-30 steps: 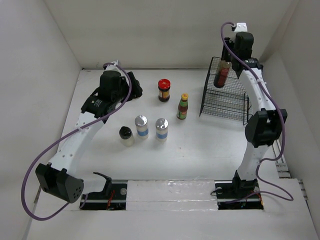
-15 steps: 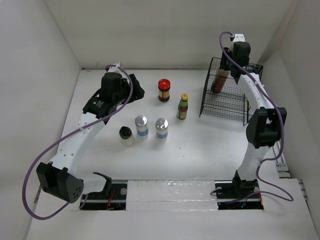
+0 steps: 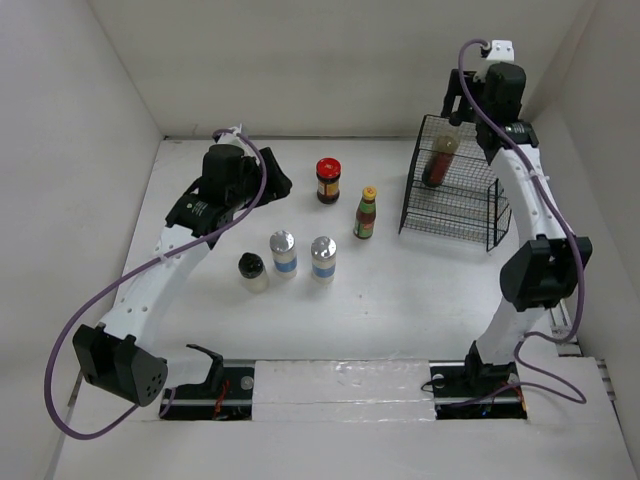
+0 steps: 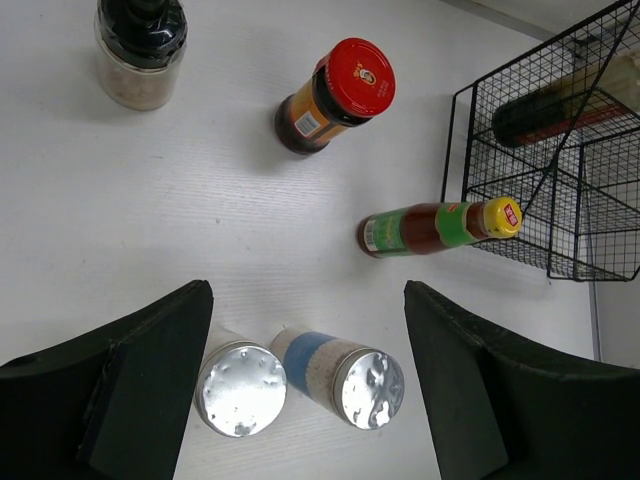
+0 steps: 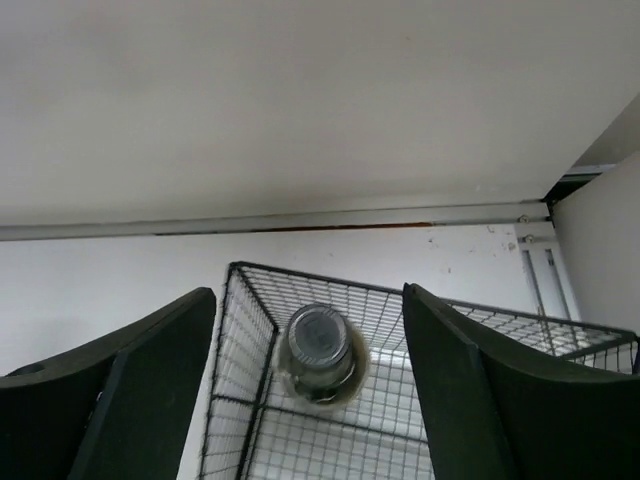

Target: Organize the condiment bottles

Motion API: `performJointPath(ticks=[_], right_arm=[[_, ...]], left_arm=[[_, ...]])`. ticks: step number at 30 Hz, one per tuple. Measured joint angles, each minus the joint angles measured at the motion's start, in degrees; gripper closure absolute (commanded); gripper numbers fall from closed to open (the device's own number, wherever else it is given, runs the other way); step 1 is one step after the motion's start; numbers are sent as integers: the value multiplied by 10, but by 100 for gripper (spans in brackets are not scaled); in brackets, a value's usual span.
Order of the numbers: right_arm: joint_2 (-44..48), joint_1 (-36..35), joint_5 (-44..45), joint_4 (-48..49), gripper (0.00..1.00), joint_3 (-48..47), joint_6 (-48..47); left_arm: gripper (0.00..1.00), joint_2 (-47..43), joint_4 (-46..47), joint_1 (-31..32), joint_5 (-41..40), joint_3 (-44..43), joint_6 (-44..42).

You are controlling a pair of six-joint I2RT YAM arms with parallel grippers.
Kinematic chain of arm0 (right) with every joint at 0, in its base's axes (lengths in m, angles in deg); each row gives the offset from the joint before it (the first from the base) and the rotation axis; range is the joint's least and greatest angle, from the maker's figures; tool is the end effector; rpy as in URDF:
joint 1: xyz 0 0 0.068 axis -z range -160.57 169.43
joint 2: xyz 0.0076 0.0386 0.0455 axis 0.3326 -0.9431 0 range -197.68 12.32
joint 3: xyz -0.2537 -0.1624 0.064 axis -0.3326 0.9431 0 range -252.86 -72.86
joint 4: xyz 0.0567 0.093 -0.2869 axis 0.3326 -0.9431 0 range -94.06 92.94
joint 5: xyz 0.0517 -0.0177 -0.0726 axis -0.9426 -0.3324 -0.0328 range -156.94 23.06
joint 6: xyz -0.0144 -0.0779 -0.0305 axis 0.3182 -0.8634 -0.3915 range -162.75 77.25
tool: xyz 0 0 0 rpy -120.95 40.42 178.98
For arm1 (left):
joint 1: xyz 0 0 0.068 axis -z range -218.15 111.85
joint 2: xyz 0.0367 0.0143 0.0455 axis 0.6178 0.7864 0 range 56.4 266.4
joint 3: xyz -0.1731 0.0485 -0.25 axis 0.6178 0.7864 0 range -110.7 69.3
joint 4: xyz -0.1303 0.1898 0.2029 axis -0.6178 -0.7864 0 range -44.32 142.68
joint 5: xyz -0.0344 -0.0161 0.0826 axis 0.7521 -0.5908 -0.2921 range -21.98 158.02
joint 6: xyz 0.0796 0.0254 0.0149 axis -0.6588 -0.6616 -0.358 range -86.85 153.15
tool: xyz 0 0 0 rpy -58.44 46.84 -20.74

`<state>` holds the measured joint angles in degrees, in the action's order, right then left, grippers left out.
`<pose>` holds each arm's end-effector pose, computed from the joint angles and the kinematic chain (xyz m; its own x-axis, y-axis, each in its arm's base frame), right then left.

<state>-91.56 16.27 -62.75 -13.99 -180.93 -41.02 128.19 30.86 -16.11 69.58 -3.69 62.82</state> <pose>0.5240 0.0234 0.4534 -0.2196 0.0182 -0.9754 0.0229 0.9996 0.0135 0.3300 -0.1359 0.4124 -0.4811 -0.3391 -0.8084 0.1849 0.8622 -0.4717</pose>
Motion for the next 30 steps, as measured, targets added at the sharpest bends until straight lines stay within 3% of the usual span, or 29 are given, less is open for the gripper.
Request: performJointPath(ticks=[3, 5, 7, 12, 15, 23, 25, 26, 30], right_arm=[[56, -18, 5, -9, 81, 30, -5], [122, -49, 10, -8, 100, 91, -3], [197, -93, 6, -1, 99, 169, 0], [285, -202, -42, -12, 27, 275, 6], [279, -232, -67, -20, 13, 316, 5], [185, -236, -123, -32, 12, 339, -5], [173, -233, -126, -25, 19, 339, -6], [168, -231, -129, -20, 30, 339, -8], [140, -230, -130, -7, 34, 335, -12]], left_arm=[[27, 0, 0, 0, 0, -2, -1], [27, 0, 3, 0, -1, -5, -2], [25, 0, 10, 0, 0, -9, -3], [19, 8, 31, 0, 15, -12, -2], [17, 20, 37, 0, 30, -13, -2], [16, 35, 40, 0, 53, -13, -3], [16, 35, 40, 0, 54, -14, -3], [16, 35, 40, 0, 54, -14, -3], [16, 35, 40, 0, 55, -14, -3]])
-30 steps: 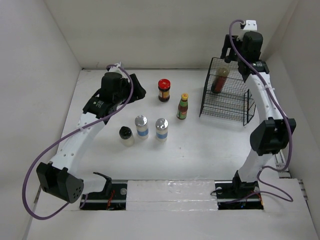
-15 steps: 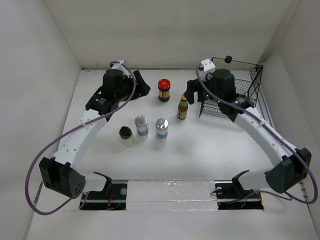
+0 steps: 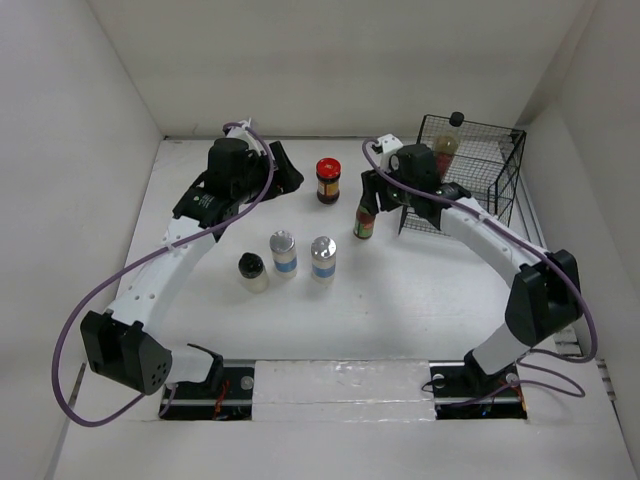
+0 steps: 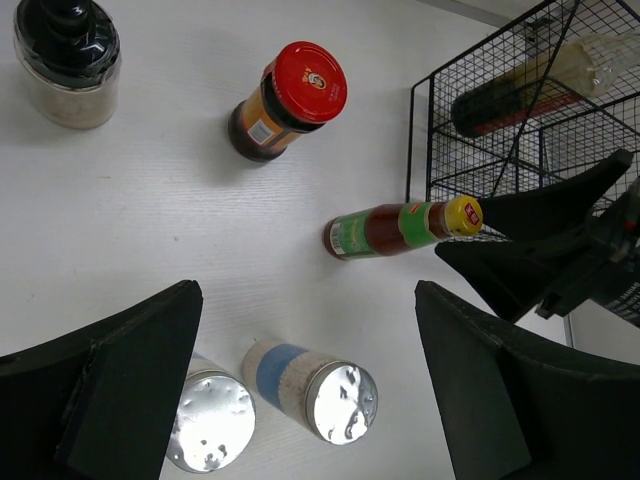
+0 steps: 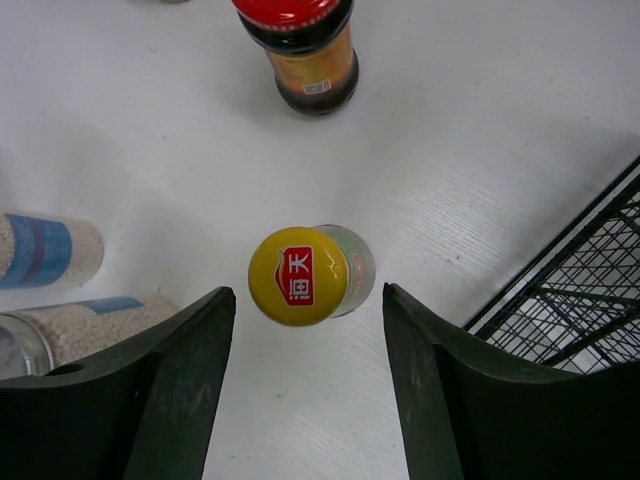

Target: Organize the condiment bottles

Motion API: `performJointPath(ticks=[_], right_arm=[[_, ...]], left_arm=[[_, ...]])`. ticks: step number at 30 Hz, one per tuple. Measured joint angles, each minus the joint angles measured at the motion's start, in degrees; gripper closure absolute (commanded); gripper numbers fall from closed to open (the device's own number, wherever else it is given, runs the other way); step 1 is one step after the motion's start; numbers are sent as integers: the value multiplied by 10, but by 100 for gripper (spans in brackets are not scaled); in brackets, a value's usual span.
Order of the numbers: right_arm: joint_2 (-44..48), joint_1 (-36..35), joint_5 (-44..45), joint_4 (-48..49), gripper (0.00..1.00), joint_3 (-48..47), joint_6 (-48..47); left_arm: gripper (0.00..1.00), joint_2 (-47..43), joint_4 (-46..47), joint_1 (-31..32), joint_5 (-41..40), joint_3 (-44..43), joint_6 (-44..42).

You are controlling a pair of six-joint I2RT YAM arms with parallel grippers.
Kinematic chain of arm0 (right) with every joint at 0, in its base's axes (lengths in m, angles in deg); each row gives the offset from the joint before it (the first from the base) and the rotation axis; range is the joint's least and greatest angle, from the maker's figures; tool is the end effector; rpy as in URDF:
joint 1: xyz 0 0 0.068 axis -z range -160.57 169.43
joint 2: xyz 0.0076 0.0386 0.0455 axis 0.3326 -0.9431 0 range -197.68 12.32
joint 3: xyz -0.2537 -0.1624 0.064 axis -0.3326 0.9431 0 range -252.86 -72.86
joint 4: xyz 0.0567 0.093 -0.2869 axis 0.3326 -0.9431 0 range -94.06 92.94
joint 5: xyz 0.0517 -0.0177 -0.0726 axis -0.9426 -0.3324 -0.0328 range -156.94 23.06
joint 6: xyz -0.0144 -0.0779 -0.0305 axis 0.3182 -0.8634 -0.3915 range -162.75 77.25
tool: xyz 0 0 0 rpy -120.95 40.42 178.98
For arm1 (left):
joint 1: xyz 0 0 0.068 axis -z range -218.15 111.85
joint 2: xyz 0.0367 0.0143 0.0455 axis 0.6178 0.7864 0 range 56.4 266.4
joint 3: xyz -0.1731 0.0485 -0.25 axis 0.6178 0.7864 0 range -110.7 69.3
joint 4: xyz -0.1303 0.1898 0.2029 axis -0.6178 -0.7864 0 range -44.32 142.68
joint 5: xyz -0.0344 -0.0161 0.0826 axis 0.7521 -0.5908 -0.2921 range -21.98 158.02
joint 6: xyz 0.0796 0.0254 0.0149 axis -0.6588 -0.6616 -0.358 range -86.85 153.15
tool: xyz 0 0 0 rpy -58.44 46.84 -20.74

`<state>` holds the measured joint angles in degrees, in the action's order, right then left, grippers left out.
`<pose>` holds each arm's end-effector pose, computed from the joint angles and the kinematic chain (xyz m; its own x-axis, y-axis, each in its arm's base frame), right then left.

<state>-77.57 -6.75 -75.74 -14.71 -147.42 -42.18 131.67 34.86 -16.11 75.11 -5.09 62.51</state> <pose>0.3914 0.2051 0.3137 -0.4940 -0.2317 -0.8380 -0.5462 0.8326 0.0917 0.3467 -0.1504 0.4118 -0.4948 -0.3246 -0.8061 0.2733 0.8224 -0.4990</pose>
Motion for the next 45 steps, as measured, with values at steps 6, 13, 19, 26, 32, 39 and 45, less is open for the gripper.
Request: performJointPath(ticks=[6, 13, 19, 26, 32, 39, 45], right_arm=[[-28, -1, 16, 19, 35, 0, -3], [-47, -14, 45, 44, 48, 0, -5], [-65, -29, 78, 68, 84, -2, -12], [-49, -39, 101, 16, 91, -16, -11], [52, 2, 92, -60, 91, -56, -5], [153, 131, 108, -74, 92, -119, 1], [122, 221, 102, -111, 95, -184, 5]], left_arm=[[16, 0, 0, 0, 0, 0, 0], [16, 0, 0, 0, 3, 0, 0], [16, 0, 0, 0, 4, 0, 0], [16, 0, 0, 0, 4, 0, 0], [16, 9, 0, 0, 5, -1, -2], [16, 53, -13, 27, -21, -66, -25], [16, 66, -12, 53, -23, -87, -34]])
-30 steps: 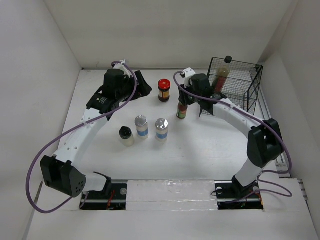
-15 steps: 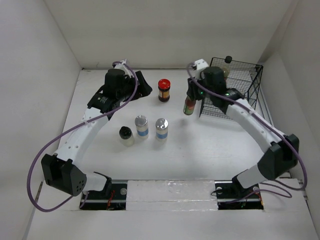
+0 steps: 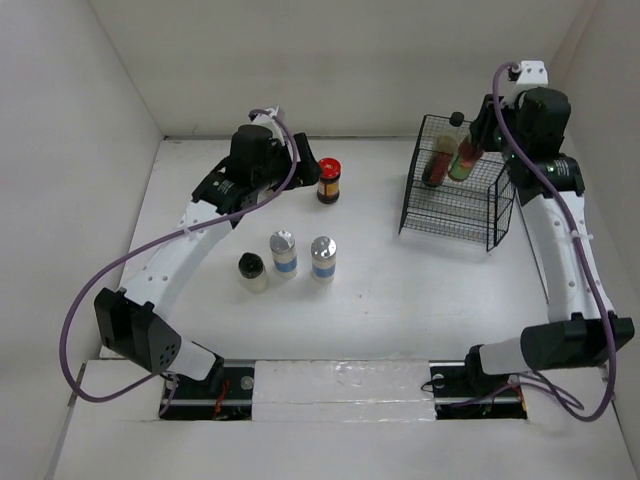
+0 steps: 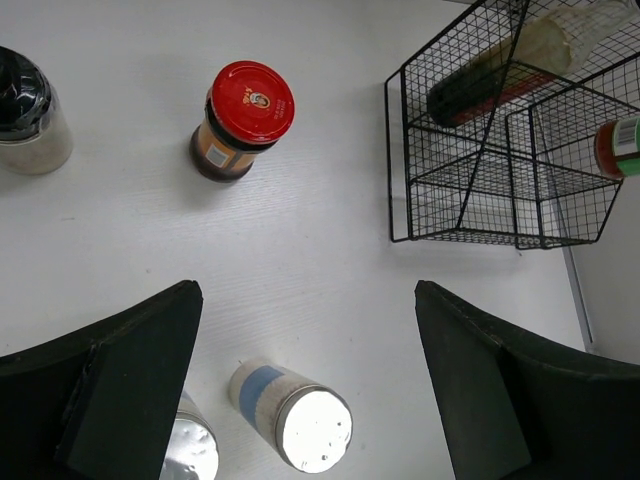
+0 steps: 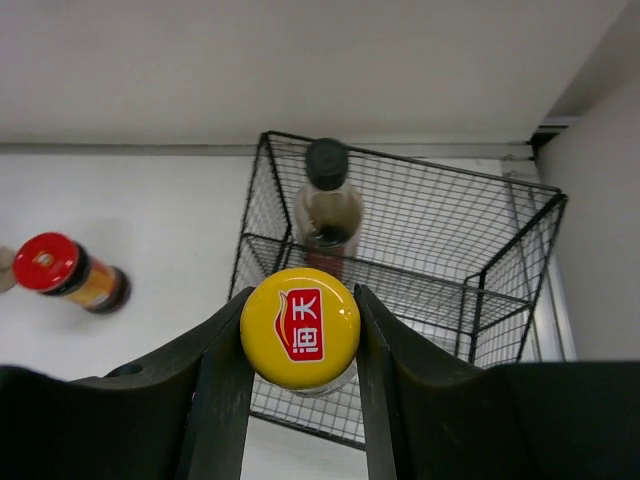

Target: Organize the condiment bottles

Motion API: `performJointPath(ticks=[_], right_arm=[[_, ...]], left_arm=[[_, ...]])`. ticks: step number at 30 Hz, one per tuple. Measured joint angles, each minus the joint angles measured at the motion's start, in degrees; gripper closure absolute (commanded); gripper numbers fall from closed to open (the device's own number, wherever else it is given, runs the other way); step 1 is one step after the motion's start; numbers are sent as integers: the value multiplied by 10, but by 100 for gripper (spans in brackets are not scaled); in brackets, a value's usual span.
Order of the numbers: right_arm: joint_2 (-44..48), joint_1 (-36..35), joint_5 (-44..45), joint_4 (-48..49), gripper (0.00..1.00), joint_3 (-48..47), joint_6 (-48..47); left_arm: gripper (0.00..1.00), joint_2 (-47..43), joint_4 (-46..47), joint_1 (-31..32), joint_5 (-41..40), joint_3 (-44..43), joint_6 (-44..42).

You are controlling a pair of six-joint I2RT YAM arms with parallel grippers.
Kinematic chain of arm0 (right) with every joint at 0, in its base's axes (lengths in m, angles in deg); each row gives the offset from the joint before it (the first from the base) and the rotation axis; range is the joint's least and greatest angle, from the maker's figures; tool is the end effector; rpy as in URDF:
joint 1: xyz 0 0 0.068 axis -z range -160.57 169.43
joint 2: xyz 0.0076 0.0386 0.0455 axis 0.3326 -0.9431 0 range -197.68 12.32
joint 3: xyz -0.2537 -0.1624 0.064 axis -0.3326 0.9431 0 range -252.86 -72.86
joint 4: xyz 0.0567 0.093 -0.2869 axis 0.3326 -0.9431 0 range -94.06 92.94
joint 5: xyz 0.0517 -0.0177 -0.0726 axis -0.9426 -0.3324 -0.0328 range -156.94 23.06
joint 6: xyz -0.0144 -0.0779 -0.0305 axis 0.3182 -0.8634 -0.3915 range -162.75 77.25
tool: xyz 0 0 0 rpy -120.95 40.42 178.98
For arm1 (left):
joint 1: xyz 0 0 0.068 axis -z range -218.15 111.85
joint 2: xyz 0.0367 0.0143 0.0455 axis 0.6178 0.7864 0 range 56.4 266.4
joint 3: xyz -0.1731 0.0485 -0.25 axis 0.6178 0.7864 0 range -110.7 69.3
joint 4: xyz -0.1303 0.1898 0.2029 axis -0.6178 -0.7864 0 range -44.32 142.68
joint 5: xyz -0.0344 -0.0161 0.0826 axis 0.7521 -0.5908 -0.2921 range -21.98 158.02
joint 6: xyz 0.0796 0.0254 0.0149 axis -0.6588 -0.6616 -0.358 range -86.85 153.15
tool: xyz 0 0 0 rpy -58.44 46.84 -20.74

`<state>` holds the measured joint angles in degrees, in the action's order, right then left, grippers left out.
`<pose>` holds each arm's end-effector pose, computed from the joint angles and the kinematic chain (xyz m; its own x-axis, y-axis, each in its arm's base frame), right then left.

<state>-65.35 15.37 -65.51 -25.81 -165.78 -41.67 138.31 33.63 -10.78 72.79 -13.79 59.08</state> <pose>0.3664 0.0241 0.5070 -0.2337 0.0025 -0.9723 -0.0421 0.9990 0.0126 0.3618 -0.1944 0.4312 -0.4763 -0.2442 -0.8447 0.3561 0.8248 -0.4392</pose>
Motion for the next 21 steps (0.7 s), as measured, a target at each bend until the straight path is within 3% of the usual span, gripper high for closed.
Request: performJointPath(ticks=[8, 21], right_arm=[[-106, 83, 5, 0, 96, -75, 1], [-229, 110, 9, -6, 96, -244, 3]], left_arm=[[16, 7, 0, 8, 4, 1, 0], [16, 7, 0, 11, 6, 20, 0]])
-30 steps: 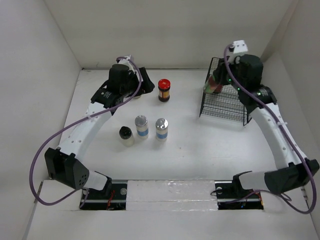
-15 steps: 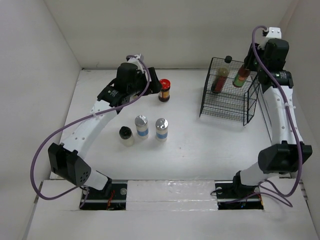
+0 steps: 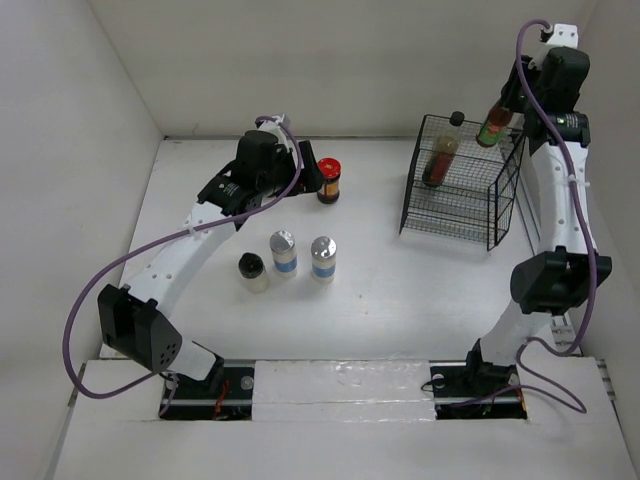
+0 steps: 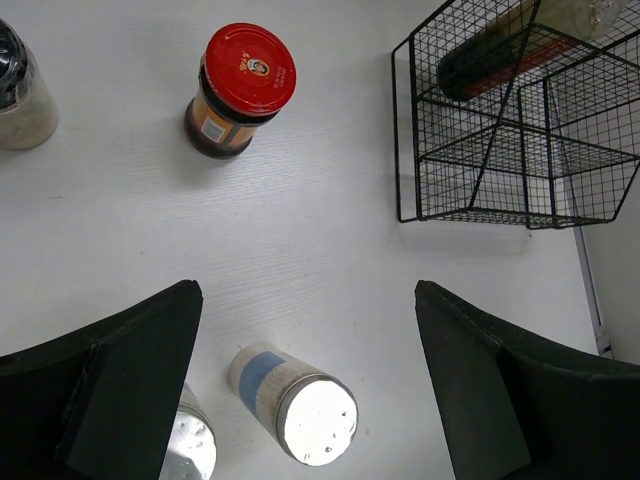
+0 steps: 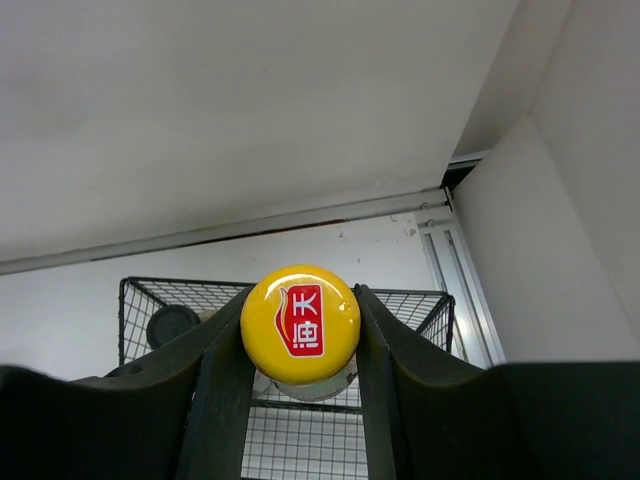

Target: Organize the condiment bottles

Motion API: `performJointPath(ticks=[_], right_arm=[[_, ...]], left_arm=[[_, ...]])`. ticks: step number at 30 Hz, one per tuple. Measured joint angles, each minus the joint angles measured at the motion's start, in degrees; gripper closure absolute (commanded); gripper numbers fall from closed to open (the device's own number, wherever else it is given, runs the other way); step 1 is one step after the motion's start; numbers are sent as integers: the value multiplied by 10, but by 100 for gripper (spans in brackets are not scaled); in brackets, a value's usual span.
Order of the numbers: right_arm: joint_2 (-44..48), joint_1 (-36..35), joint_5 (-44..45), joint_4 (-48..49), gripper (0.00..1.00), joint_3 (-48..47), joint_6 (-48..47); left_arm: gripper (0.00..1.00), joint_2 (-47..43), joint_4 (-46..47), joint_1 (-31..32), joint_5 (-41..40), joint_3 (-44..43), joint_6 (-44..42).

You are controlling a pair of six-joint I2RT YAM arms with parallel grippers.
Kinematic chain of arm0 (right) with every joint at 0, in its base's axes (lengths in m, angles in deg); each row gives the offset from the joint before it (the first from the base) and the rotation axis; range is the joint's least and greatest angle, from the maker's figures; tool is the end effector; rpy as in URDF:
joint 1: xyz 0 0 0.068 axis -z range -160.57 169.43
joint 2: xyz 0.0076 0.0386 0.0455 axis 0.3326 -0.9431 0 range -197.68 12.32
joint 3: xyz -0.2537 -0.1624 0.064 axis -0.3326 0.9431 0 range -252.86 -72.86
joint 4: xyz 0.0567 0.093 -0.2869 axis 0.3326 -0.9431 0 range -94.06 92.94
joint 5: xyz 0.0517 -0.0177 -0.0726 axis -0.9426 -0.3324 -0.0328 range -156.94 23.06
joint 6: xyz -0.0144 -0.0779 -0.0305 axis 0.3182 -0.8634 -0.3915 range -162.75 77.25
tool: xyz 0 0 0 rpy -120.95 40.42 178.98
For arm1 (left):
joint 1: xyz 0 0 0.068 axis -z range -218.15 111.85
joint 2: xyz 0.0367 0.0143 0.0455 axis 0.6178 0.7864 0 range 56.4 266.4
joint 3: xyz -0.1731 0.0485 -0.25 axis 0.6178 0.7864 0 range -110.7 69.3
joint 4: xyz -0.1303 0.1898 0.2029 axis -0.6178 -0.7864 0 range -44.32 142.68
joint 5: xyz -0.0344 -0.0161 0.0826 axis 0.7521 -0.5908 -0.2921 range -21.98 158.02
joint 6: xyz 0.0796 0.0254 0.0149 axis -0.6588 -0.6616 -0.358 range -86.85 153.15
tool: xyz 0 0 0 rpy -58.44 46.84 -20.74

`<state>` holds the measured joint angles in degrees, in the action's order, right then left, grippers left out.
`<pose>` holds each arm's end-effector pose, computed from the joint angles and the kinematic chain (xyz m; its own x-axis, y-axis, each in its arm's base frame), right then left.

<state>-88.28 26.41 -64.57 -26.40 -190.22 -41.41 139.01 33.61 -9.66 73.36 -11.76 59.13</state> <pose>0.4794 -0.0618 0.5181 -0.2123 0.0497 -0.9759 0.1666 0.9859 0.0140 0.3611 -0.2040 0.4110 -0.5199 -0.2141 -0.8269 0.3602 0.8229 -0.4395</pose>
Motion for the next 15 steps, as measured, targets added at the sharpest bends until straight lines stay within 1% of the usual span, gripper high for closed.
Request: performJointPath(ticks=[4, 15], right_arm=[[-12, 6, 0, 12, 96, 3, 0], [-14, 7, 2, 49, 95, 146, 0]], left_arm=[[16, 0, 0, 0, 0, 0, 0], [16, 0, 0, 0, -1, 0, 0]])
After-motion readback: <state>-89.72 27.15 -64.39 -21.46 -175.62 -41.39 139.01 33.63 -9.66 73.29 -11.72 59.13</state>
